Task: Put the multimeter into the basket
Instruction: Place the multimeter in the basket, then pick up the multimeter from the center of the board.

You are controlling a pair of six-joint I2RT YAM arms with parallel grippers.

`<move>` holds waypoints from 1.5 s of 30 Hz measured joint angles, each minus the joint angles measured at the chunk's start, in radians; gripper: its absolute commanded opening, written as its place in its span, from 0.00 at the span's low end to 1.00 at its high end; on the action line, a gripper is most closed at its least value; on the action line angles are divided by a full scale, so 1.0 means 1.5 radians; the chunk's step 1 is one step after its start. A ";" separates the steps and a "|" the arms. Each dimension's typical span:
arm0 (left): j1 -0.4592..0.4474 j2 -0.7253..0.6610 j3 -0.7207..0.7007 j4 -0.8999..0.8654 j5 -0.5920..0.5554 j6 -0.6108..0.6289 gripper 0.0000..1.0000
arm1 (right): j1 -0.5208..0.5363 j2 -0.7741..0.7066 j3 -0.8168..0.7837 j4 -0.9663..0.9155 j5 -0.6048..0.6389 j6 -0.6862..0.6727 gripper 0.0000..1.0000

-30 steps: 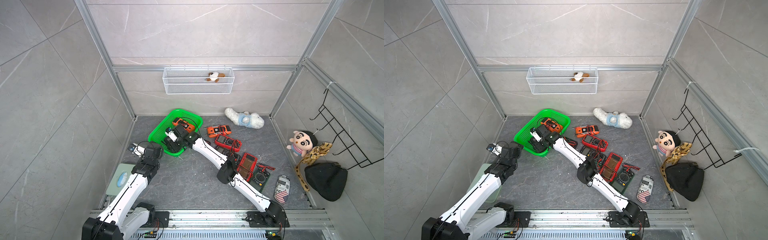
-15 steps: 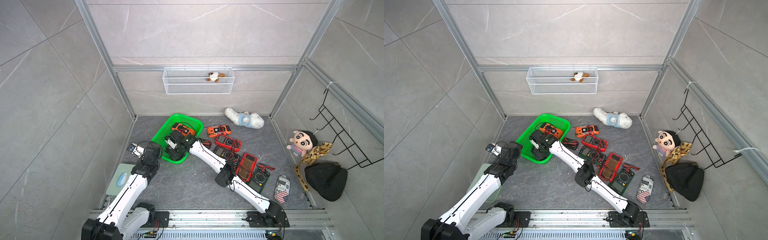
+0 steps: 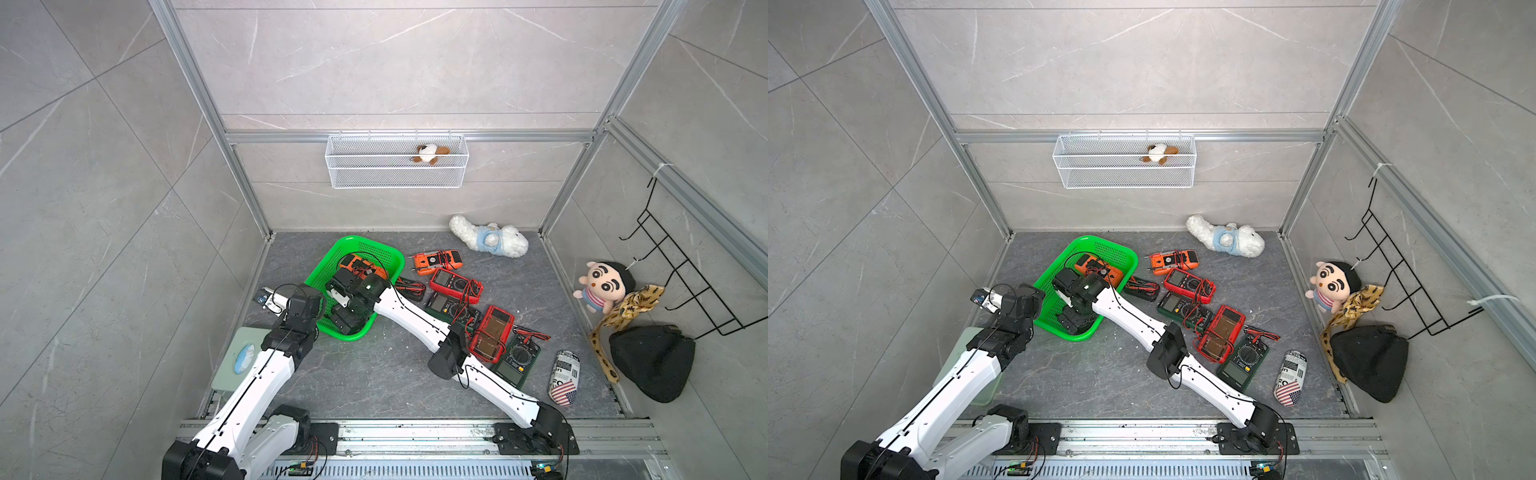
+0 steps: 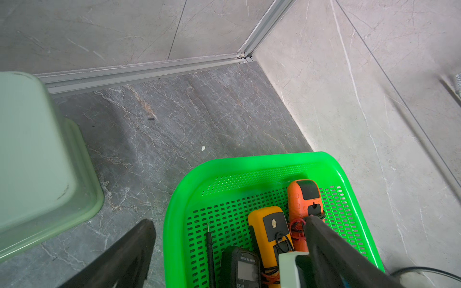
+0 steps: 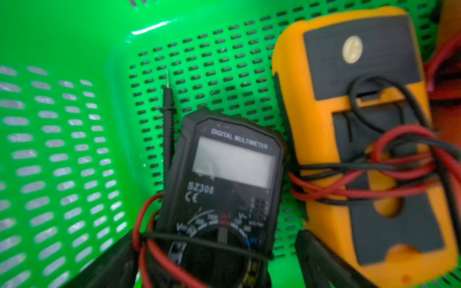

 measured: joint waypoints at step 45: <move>-0.050 0.178 0.132 0.061 0.159 0.169 0.98 | -0.035 -0.832 -0.857 0.292 0.271 -0.020 1.00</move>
